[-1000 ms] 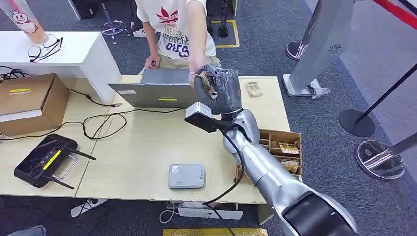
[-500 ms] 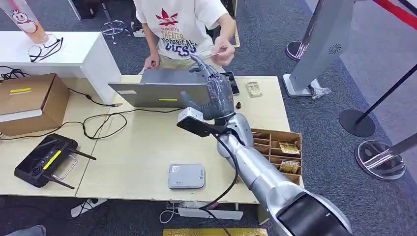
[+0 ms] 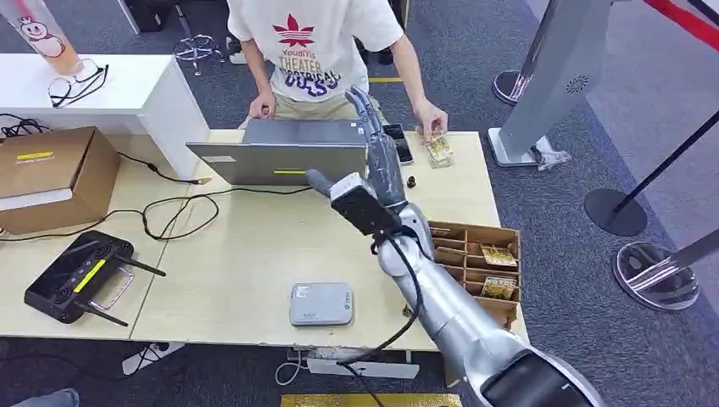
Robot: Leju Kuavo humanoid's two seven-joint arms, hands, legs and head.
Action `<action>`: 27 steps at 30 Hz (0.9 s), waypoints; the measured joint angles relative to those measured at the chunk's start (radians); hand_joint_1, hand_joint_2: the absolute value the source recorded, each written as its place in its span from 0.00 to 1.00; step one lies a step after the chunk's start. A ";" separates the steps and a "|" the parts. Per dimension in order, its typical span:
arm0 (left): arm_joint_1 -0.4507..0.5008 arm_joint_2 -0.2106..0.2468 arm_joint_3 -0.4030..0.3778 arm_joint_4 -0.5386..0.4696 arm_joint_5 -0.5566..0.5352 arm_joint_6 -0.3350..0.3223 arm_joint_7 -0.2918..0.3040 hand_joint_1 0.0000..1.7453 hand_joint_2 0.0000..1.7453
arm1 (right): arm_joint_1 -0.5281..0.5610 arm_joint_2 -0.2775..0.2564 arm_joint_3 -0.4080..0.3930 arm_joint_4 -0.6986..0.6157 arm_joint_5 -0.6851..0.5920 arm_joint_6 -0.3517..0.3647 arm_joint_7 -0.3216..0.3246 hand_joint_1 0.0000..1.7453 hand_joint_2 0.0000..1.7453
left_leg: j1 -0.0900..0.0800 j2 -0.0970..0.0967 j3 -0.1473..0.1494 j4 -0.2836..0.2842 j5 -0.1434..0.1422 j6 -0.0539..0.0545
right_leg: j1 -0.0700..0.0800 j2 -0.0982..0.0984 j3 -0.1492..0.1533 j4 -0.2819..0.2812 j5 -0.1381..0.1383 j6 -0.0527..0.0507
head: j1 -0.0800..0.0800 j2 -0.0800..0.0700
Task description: Pass the card to the sensor for recognition and then transmit it.
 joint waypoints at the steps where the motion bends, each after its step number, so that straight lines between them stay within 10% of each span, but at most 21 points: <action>1: 0.001 0.000 0.000 0.000 0.000 0.000 0.000 0.00 0.00 | 0.017 -0.007 -0.005 -0.028 -0.013 0.010 0.006 0.00 1.00 | 0.000 0.000 0.000 0.000 0.000 0.000 | 0.000 0.000 0.000 0.000 0.000 0.000 | 0.000 0.000; 18: 0.018 0.001 0.004 0.000 0.044 0.000 -0.010 0.00 0.00 | 0.353 -0.190 -0.134 -0.484 0.018 0.037 0.044 0.07 1.00 | 0.000 -0.001 0.000 0.000 -0.001 0.000 | 0.000 -0.001 0.000 0.000 0.000 0.000 | 0.000 0.000; 21: 0.022 0.001 0.008 0.000 0.047 0.000 -0.013 0.00 0.00 | 0.399 -0.209 -0.161 -0.515 0.047 0.021 0.051 0.28 1.00 | 0.000 0.000 0.000 0.000 -0.001 0.001 | 0.000 0.000 0.000 0.000 0.000 0.000 | 0.000 0.000; 24: 0.023 0.001 0.010 0.000 0.046 0.000 -0.014 0.00 0.00 | 0.434 -0.223 -0.185 -0.536 0.087 0.001 0.056 0.76 1.00 | 0.000 0.000 0.000 0.000 -0.001 0.001 | 0.000 0.000 0.000 0.000 0.000 0.000 | 0.000 0.000; 27: 0.023 0.000 0.011 0.000 0.046 0.000 -0.013 0.00 0.00 | 0.472 -0.237 -0.211 -0.555 0.128 -0.027 0.056 0.78 1.00 | 0.000 0.000 0.000 0.000 -0.001 0.001 | 0.000 -0.001 0.000 0.000 0.000 0.001 | 0.000 0.000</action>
